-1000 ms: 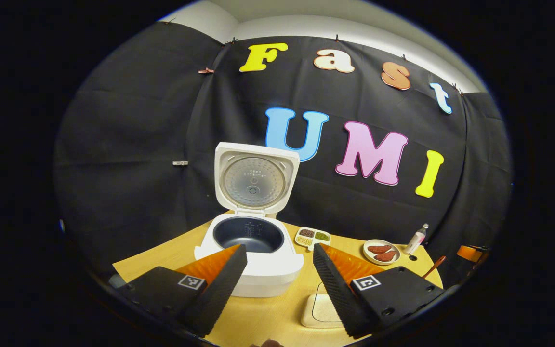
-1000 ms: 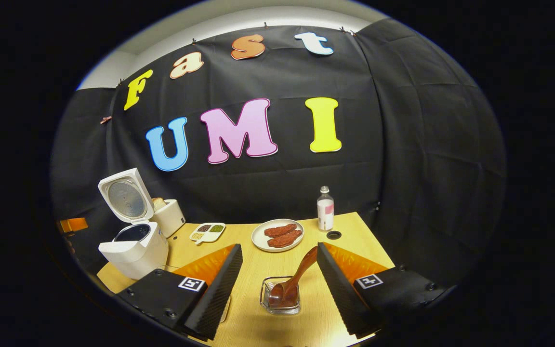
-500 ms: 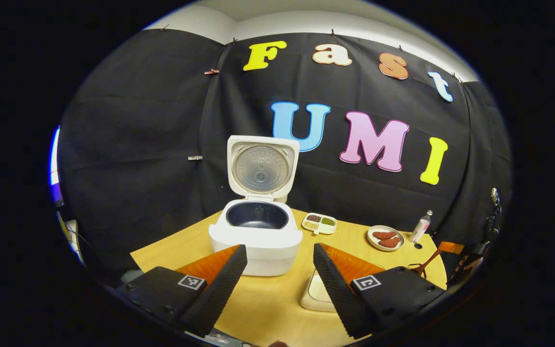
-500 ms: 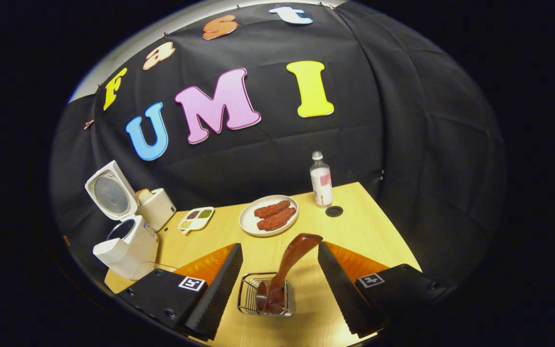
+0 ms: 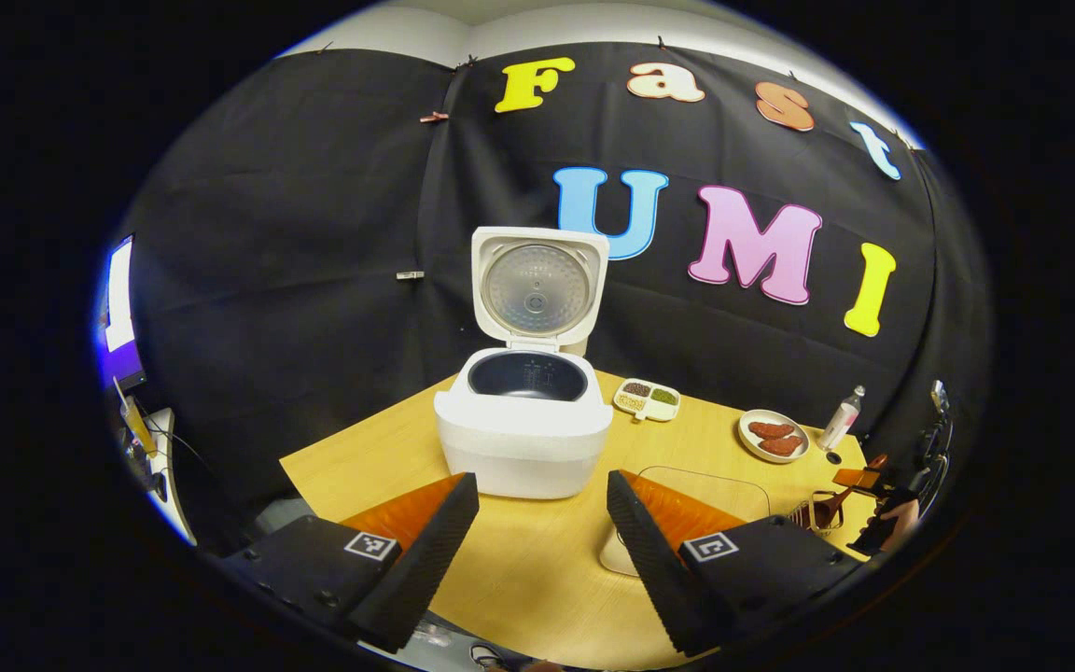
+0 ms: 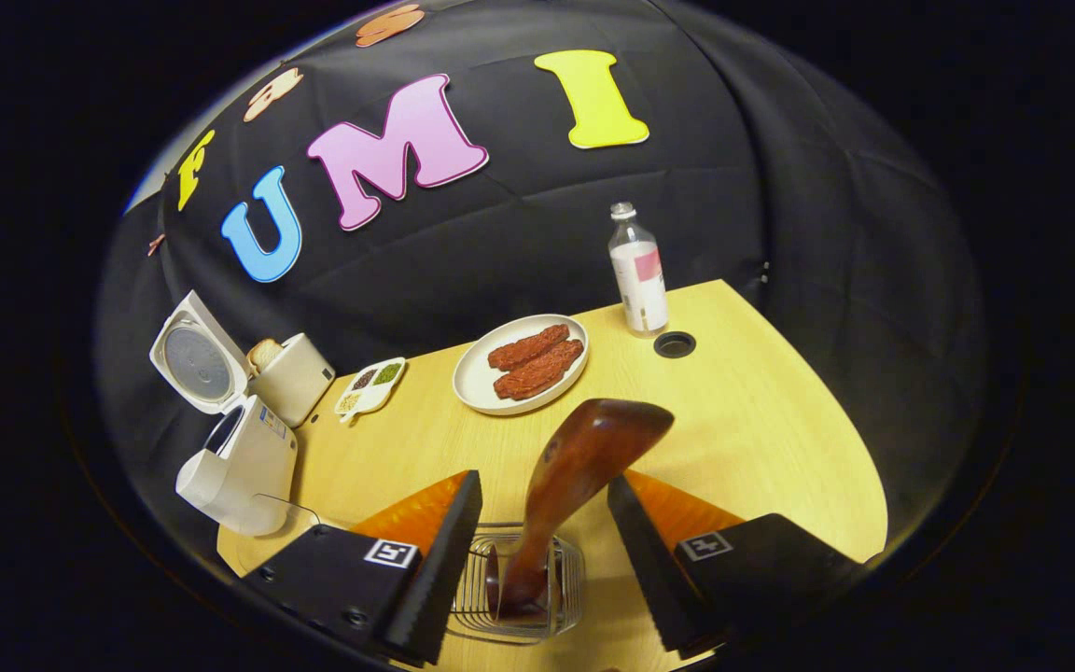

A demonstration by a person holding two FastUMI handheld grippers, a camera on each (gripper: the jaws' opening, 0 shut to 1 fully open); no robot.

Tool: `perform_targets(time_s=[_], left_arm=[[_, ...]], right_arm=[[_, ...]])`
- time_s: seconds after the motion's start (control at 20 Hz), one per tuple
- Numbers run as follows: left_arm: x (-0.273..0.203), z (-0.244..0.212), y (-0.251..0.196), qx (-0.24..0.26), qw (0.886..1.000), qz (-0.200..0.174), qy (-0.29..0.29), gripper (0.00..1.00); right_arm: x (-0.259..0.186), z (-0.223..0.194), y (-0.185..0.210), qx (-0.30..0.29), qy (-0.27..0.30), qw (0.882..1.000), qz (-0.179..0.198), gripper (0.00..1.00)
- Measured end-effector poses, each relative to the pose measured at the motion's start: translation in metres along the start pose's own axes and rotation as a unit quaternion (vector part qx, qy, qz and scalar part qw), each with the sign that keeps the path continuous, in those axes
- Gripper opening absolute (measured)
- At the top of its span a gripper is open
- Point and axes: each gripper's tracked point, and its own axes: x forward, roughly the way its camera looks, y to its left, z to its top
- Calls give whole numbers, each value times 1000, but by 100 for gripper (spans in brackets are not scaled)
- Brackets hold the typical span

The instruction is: Close the left gripper, press the button to open the rice cooker; take a wooden spoon from the chopstick holder with the right hand, scoop a spoonful of rice and pour it into the rice cooker, then put the wooden spoon back into the chopstick holder.

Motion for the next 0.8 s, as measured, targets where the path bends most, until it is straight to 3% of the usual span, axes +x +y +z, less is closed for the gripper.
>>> perform_targets(time_s=[0.1,0.15,0.2,0.3,0.5,0.8], left_arm=[[1,-7,-10,18,1000,-10,9,96],[2,-11,-17,19,1000,-18,14,95],[1,-15,-24,16,999,-31,20,96],[2,-22,-33,12,999,-46,24,96],[4,-32,-42,16,997,-73,29,96],[12,-29,-29,17,994,-104,27,96]], right_arm=[[1,1,11,24,-5,1000,15,65],[3,4,11,25,-10,1000,12,46],[5,5,6,22,-17,1000,-1,49],[13,6,-3,26,-21,999,-17,23],[-7,16,5,39,-31,999,-16,19],[-47,57,43,-33,-84,996,-15,16]])
